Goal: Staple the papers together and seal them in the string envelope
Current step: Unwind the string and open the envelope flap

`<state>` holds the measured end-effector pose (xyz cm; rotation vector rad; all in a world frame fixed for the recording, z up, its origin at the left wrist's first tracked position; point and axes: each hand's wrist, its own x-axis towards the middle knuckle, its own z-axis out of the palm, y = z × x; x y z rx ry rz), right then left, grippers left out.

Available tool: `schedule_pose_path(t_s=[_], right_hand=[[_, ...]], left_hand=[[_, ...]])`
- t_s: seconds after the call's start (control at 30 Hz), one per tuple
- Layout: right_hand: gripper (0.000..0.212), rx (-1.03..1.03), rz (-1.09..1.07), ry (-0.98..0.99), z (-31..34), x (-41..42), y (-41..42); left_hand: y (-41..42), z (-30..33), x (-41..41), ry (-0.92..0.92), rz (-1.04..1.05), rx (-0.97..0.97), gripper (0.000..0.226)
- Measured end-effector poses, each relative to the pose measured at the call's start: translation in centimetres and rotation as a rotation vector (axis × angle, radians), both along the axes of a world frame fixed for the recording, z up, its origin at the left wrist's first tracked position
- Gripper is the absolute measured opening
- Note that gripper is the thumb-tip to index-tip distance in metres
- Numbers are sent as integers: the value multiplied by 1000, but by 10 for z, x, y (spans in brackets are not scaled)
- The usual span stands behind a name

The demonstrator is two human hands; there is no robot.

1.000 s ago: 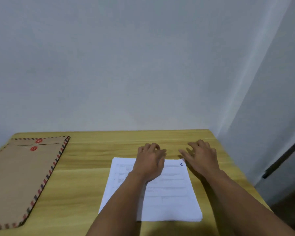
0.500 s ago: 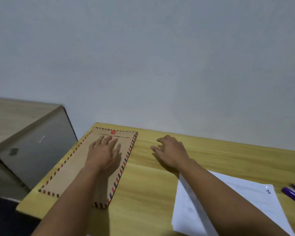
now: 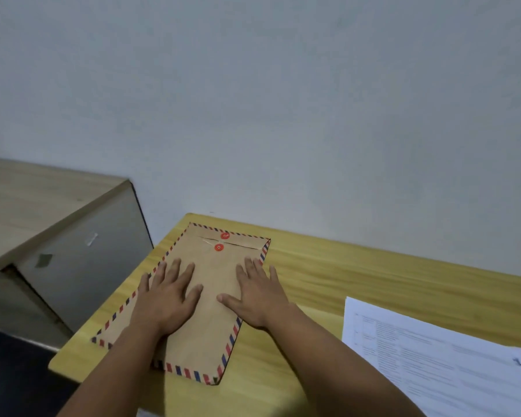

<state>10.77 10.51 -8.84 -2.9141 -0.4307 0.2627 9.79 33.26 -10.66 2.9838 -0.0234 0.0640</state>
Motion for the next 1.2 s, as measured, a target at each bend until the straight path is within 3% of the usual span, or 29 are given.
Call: schedule_pose_path(t_s=[0.63,0.73,0.83,1.0,1.2], right_hand=[[95,-90,-108,101,27,-113,-75],[66,-72,-179,67,38,-107,-73],[37,110,-263,-84,48,-90,-63],[29,219,-262,-156,54,-47,-36],[40,100,-231,-80,36,3,-19]], left_hand=[[-95,9,-110,40,-81,5,70],[-92,22,-104,65,-130,93,74],[-84,36,-86,-13,-147,144,70],[-74,39,-36,-68,-111,91,54],[-72,30,13,-42,-204,-13,57]])
